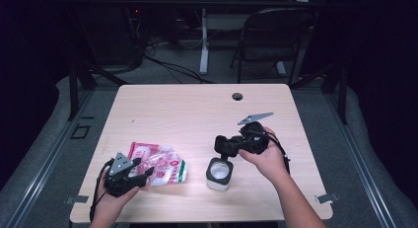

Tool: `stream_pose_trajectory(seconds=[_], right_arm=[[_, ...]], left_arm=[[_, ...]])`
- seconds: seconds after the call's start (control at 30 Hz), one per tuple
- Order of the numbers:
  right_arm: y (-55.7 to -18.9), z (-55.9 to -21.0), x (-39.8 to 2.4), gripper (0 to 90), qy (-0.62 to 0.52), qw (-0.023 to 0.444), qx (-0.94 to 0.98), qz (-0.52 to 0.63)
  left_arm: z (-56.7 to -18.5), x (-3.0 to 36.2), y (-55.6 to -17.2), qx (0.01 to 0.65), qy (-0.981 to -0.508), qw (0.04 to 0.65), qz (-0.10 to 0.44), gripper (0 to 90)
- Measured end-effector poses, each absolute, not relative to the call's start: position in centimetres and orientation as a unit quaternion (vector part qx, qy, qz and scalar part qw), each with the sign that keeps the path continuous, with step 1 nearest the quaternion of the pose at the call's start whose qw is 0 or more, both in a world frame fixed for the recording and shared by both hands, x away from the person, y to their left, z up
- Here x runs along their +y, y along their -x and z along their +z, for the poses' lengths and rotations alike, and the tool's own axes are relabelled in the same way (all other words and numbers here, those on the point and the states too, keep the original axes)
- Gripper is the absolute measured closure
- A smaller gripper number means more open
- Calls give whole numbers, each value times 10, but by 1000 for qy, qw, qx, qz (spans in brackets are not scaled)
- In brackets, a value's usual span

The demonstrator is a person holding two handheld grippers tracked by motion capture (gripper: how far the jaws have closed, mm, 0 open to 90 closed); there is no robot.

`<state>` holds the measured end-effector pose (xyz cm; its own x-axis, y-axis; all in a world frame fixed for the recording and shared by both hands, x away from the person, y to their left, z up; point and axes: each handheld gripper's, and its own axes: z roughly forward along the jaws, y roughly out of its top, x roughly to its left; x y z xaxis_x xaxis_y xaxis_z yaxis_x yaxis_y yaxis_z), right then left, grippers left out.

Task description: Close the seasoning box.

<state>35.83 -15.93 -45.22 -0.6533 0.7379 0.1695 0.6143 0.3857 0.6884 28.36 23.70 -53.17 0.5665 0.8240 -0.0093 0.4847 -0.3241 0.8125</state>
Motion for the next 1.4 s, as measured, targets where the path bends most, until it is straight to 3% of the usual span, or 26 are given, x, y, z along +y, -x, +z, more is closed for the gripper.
stream_pose_trajectory(seconds=[0.23,0.73,1.4], right_arm=[[-360,-451,-153,579,-405,82,828,378],[-361,-451,-151,683,-403,95,834,365],[-357,-449,-149,701,-387,110,841,361]], left_arm=[[-531,238,-283,416,-786,406,210,398],[-533,239,-284,417,-786,406,209,398],[-533,239,-284,418,-786,405,211,398]])
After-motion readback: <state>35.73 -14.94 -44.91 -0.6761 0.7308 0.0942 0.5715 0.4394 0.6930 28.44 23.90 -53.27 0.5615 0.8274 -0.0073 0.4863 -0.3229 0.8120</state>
